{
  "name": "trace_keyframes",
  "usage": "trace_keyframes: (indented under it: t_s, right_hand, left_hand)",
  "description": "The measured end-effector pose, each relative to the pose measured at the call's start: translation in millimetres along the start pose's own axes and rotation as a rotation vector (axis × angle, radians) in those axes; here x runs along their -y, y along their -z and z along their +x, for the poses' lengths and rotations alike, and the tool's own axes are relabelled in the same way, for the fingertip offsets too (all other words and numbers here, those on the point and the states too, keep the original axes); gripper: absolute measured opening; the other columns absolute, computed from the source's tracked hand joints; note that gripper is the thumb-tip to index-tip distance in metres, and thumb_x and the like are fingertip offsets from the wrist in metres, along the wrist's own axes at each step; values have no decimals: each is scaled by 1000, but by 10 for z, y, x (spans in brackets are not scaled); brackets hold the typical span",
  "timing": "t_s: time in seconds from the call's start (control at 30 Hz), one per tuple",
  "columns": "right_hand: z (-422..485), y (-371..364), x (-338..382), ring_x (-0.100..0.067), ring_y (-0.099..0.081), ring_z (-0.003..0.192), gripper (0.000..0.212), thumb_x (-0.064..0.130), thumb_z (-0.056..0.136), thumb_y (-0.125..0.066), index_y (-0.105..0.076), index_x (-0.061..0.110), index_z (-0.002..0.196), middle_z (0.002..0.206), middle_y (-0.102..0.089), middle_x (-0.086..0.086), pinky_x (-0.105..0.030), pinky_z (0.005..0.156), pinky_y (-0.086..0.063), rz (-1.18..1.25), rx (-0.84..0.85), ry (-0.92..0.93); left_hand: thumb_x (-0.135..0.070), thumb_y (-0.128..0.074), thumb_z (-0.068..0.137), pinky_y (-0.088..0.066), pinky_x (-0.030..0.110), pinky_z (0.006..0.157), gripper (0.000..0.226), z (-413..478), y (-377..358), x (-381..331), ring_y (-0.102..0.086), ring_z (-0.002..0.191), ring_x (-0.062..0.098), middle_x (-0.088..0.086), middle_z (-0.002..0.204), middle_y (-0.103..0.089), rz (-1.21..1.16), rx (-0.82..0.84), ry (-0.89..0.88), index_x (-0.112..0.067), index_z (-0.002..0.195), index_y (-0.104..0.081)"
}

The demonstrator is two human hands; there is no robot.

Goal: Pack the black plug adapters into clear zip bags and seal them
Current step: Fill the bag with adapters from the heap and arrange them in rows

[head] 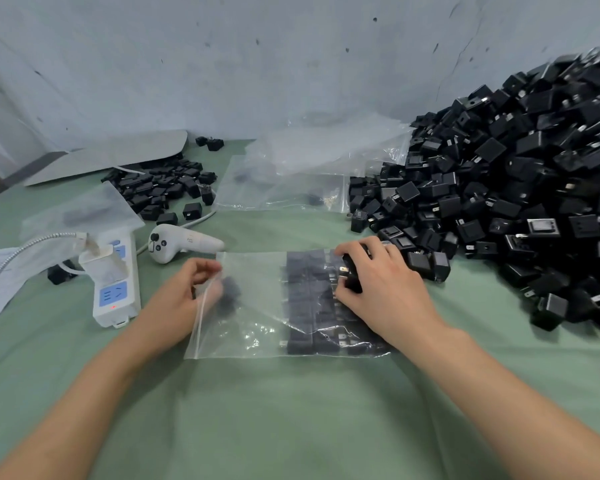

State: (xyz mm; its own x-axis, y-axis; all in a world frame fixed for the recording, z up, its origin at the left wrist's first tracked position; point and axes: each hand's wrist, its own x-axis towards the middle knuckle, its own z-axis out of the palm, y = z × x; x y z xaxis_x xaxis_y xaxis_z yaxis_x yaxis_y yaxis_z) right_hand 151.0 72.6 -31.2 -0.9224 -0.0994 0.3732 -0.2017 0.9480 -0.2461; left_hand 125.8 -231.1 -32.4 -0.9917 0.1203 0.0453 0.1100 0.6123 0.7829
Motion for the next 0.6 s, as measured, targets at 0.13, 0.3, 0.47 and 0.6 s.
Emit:
trace_keyframes:
  t_s: [0.13,0.3,0.47,0.6]
  right_hand:
    - [1,-5,-6,-22,-45,113,38,39,91,-55,-47,34,128,123,-47,8,-29,63,-39,2,3,-2]
    - [-1,-1,-4,-22,-46,111,39,38,90,-55,-48,33,128,122,-47,7,-28,63,-38,-1,1,0]
    - [1,-3,-2,-22,-47,110,38,37,90,-55,-49,32,128,122,-48,6,-28,64,-38,3,-3,3]
    - [-11,-2,4,-22,-47,111,38,37,91,-56,-50,32,128,122,-49,6,-28,64,-38,9,-1,1]
  left_hand:
    - [-49,-60,91,-46,24,85,40,16,-80,-2,-59,102,3,-21,117,-52,60,-69,4,-38,128,-47]
    - [-64,-66,78,-51,42,85,47,-26,-73,8,-59,94,18,-5,104,-60,163,-251,98,-26,105,-59]
    - [-74,-57,77,-32,32,91,39,-47,-128,32,-38,103,6,-22,100,-46,427,-99,-37,-48,107,-56]
    - [-60,-53,93,-33,34,98,37,0,-95,72,-42,115,16,-10,112,-52,373,-50,-54,-49,129,-51]
